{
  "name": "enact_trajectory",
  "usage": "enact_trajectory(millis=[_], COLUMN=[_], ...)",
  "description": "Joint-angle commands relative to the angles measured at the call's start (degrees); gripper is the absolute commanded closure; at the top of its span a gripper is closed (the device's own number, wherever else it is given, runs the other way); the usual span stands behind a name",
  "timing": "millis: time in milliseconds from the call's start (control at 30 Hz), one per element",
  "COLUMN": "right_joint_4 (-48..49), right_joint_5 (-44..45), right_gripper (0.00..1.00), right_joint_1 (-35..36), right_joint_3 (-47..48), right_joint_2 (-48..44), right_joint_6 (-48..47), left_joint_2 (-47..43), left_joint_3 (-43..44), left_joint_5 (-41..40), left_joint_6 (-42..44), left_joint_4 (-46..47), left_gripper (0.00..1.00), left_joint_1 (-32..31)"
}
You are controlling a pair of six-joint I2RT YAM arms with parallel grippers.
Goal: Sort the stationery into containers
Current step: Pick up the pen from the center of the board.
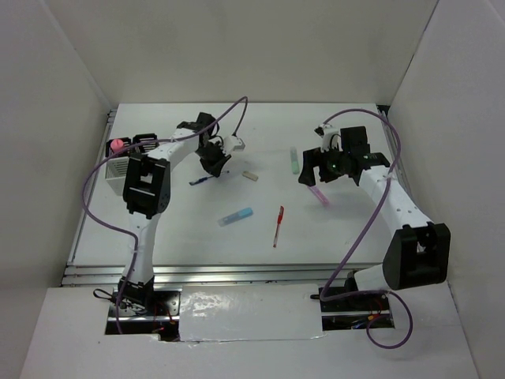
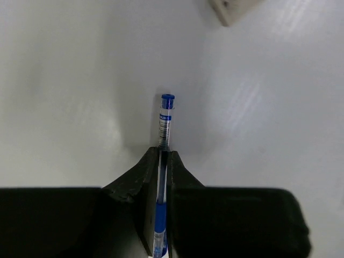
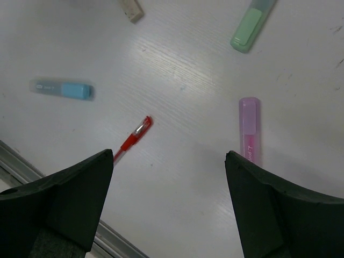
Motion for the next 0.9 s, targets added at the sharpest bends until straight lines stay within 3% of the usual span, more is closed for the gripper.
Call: enact_trajectory(millis=[0,67,100,167,300,400,500,533,633,700,867], right_joint_4=[1.1,3.1,4.6,8.7,12.5,17.4,24.5,26.9,36.7,40.0,50.7], right_joint_5=[-2.4,-3.1,-3.0,-2.5,2.3,4.7,5.9,6.1,6.2,5.8,0.2], right_gripper=[0.09,0.09,0.08,0.08,0.09,0.09,0.08,0.09,0.10,0.12,0.16], right_joint_1=[1.6,1.8,1.8,3.6,10.8,16.2,22.1,23.4,29.3,32.6,37.5], right_joint_3=[2.5,2.7,2.3,0.4,-2.3,-6.3,-11.0,-13.8,-18.4,-22.0,-27.6], right_joint_2=[-4.4,-5.9,-8.8,-11.7,-18.1,-22.7,-26.2,-27.5,-27.9,-27.0,-22.0], right_joint_6=[-1.0,-0.8,-1.1,-3.9,-17.9,-31.1,-41.9,-43.8,-52.0,-57.4,-65.7], left_joint_2=[-8.9,-15.7,-18.2,-23.1,-25.4,-25.9,-27.8,-30.8,-33.6,-34.5,-34.6], left_joint_3=[-4.4,-8.0,-9.7,-11.5,-7.3,-4.0,-8.4,-13.9,-19.2,-21.6,-23.6], left_joint_5=[5.4,8.3,11.6,13.0,12.6,2.7,4.9,5.8,9.8,16.1,18.5], left_joint_6=[-4.2,-10.5,-19.5,-28.4,-50.5,-63.8,-72.3,-73.7,-75.6,-76.6,-74.7], left_joint_4=[3.5,10.5,13.6,18.1,14.0,8.9,8.6,12.0,13.7,15.3,14.3], left_gripper=[0.95,1.00,1.00,1.00,1.00,1.00,1.00,1.00,1.00,1.00,1.00], left_joint_1=[0.3,1.7,2.6,3.5,3.0,0.7,-0.4,-0.9,-2.1,-2.1,-3.7])
